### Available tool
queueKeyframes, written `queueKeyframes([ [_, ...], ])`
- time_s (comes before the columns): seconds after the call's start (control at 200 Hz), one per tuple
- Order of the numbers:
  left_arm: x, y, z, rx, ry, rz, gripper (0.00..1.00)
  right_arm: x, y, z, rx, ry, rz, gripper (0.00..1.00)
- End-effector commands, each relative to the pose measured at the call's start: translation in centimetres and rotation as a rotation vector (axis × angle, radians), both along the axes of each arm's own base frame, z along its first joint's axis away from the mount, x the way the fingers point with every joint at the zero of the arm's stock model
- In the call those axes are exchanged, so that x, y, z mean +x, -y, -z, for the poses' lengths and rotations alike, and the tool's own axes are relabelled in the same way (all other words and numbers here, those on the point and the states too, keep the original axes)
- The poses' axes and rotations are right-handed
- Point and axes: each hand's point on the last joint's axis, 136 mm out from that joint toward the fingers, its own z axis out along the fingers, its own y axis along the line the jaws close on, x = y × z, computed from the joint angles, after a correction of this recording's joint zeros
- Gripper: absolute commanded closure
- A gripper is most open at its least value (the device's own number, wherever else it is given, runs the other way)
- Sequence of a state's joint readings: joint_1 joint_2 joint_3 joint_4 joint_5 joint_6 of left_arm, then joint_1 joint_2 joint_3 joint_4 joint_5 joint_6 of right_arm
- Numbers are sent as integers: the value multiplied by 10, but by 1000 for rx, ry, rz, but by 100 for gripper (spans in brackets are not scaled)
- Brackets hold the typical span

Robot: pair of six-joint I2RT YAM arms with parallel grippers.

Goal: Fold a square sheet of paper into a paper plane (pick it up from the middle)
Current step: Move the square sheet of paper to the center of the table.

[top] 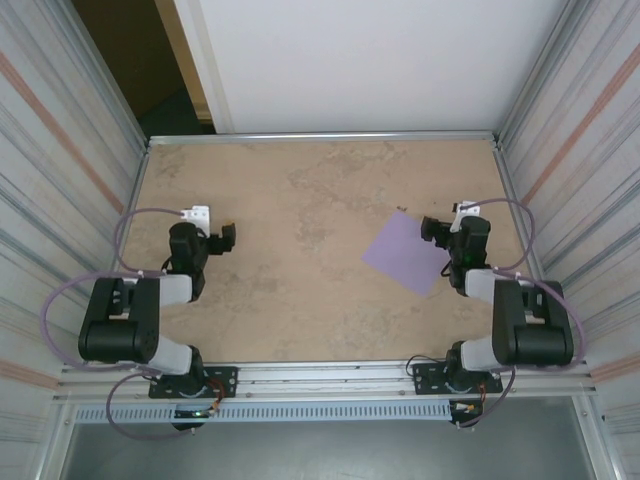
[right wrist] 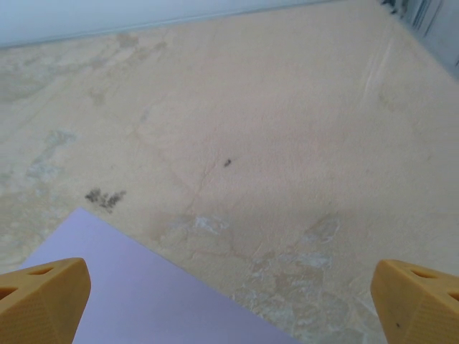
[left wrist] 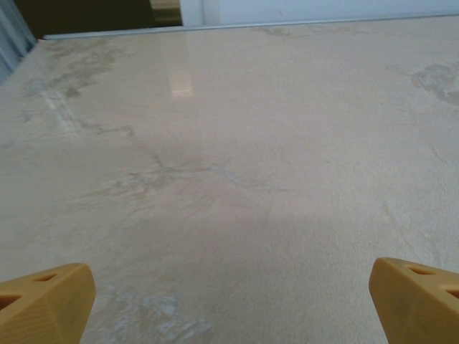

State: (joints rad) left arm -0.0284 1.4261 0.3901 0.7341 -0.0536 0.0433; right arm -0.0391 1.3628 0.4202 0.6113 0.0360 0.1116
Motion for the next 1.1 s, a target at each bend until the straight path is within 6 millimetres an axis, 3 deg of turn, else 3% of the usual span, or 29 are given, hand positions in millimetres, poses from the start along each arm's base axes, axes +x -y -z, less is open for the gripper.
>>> queueKeyframes([
  [0.0, -9, -15, -26, 0, 35, -106, 1, -3, 4, -41, 12, 17, 46, 1],
  [0.21, -31, -10, -68, -267, -43, -189, 1, -18, -7, -72, 230, -170, 124, 1],
  [0.301, -33, 6, -82, -414, -97, -167, 1, -23, -17, -67, 369, -250, 142, 1],
  [0.371, -28, 25, -88, -490, -130, -84, 1, -22, -39, -61, 551, -328, 65, 1],
  [0.581, -8, 85, -89, -722, -251, 169, 1, -43, -61, -12, 797, -548, 176, 0],
  [0.737, 5, 132, -80, -752, -357, 307, 1, -60, -66, 22, 868, -650, 262, 11],
  [0.917, 8, 194, -63, -749, -475, 418, 5, -66, -64, 33, 831, -693, 287, 23],
  [1.092, 2, 254, -50, -770, -582, 514, 8, -52, -52, 36, 770, -719, 293, 22],
])
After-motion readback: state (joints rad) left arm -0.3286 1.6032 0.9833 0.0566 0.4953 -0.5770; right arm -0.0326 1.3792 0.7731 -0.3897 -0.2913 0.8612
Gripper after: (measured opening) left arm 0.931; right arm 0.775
